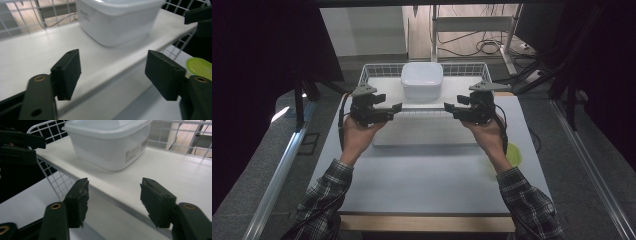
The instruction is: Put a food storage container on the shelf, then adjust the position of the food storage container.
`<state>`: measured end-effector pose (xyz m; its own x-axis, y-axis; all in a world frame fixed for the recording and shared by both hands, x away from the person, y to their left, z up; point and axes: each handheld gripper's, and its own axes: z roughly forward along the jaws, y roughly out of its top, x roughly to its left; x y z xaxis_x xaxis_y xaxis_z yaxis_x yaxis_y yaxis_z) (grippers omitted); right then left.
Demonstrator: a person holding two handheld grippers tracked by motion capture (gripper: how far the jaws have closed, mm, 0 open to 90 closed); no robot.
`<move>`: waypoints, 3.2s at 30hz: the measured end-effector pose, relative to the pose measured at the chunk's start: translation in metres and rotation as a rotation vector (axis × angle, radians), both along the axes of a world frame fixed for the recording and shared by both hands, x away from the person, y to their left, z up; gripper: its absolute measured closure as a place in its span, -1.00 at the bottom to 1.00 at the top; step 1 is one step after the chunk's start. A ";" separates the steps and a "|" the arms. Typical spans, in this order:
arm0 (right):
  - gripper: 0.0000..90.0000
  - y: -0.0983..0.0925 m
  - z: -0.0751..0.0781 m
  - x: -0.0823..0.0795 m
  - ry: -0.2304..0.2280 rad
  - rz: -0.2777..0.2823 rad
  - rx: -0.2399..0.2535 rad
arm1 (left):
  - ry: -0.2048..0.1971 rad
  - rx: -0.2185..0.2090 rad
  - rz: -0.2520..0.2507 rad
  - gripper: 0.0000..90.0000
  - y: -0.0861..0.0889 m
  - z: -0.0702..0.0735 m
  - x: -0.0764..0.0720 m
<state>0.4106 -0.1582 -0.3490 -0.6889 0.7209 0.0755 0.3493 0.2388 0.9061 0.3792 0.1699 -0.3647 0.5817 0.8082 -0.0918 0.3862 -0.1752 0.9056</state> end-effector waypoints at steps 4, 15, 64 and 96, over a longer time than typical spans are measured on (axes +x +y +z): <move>-0.34 -0.002 -0.011 -0.014 0.016 0.033 -0.008 | 0.004 0.009 -0.038 -0.60 -0.001 -0.013 -0.019; -0.64 -0.010 -0.043 -0.044 0.048 0.080 -0.043 | 0.028 0.056 -0.111 -0.85 -0.002 -0.046 -0.056; -0.23 -0.088 -0.114 -0.085 0.168 -0.092 -0.149 | 0.021 0.162 -0.128 -0.92 0.008 -0.138 -0.117; 0.99 -0.196 -0.126 -0.037 0.149 -0.442 -0.242 | 0.063 0.161 -0.117 -0.88 0.011 -0.143 -0.111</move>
<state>0.3732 -0.3537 -0.4745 -0.3091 0.9494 -0.0550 0.5853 0.2355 0.7758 0.2685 0.1805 -0.5077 0.6695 0.7428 -0.0062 0.4097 -0.3624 0.8371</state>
